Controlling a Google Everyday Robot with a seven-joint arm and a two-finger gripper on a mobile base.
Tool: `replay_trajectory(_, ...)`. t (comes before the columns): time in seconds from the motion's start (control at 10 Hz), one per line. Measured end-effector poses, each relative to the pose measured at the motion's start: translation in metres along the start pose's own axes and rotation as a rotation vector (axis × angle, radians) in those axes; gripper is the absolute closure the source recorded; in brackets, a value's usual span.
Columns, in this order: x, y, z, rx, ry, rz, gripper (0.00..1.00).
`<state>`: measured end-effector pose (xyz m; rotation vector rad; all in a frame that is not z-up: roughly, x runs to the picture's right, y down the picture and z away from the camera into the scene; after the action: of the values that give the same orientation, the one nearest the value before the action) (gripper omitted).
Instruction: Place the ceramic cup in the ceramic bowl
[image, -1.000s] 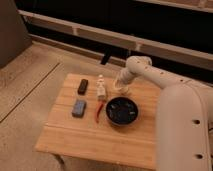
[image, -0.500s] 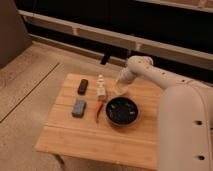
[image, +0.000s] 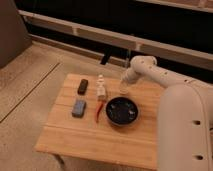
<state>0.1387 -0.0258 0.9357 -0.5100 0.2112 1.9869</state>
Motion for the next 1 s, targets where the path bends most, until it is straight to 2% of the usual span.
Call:
replay_trajectory(0.1,-0.004,0.001,-0.002,-0.001,-0.010,0.011,0.94)
replay_trajectory(0.2,-0.013,0.007,-0.009,-0.013,-0.039,0.015,0.94)
replay_trajectory(0.5,-0.030,0.017,-0.027,-0.026,-0.092,-0.007,0.94)
replay_trajectory(1.0,-0.029,0.035,-0.032,-0.053,-0.101,-0.048,0.94)
